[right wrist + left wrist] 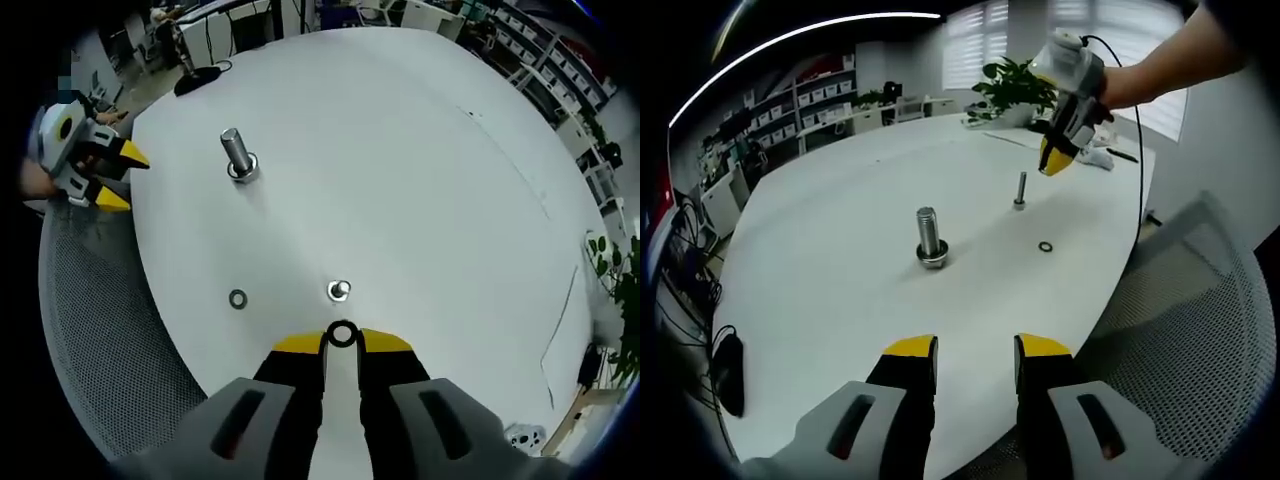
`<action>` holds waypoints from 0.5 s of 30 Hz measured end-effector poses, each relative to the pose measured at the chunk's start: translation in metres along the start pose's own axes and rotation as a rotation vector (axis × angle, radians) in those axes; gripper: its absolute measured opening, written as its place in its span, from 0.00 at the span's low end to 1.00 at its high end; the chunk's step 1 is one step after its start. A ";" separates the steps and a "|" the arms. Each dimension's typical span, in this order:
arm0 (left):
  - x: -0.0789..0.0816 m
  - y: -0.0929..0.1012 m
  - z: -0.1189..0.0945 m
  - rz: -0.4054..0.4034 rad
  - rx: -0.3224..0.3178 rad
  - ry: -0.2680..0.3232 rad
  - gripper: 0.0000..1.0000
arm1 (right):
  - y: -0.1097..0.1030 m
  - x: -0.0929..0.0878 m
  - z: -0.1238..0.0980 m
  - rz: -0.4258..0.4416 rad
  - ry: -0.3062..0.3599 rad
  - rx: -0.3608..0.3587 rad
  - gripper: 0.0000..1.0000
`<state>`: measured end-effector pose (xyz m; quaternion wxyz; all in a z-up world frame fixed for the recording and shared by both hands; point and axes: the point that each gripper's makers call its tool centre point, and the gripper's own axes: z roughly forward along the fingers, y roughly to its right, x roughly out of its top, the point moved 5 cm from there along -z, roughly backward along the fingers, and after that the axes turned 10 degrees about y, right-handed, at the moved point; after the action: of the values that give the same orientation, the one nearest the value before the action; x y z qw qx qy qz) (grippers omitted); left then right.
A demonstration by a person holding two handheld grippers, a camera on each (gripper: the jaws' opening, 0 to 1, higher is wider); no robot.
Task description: Place the washer onto the threaded stud by aligning its center hole with the stud, sliding it down to the base, and recovering from edge contact or off-axis alignment until the washer reaches the visible bottom stop.
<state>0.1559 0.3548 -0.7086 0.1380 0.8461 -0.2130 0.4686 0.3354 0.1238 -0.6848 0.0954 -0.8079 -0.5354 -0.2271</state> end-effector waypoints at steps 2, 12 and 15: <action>0.000 0.000 0.001 -0.001 0.000 0.002 0.29 | 0.002 0.004 0.001 -0.004 0.007 -0.001 0.14; -0.001 -0.001 0.000 -0.002 0.008 0.003 0.29 | 0.002 0.021 0.010 -0.049 0.011 0.007 0.14; -0.001 -0.001 0.000 -0.002 0.009 0.004 0.29 | 0.002 0.021 0.014 -0.061 0.001 0.012 0.14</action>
<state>0.1560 0.3563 -0.7089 0.1351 0.8462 -0.2097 0.4710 0.3478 0.1459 -0.6874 0.0938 -0.7905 -0.5610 -0.2270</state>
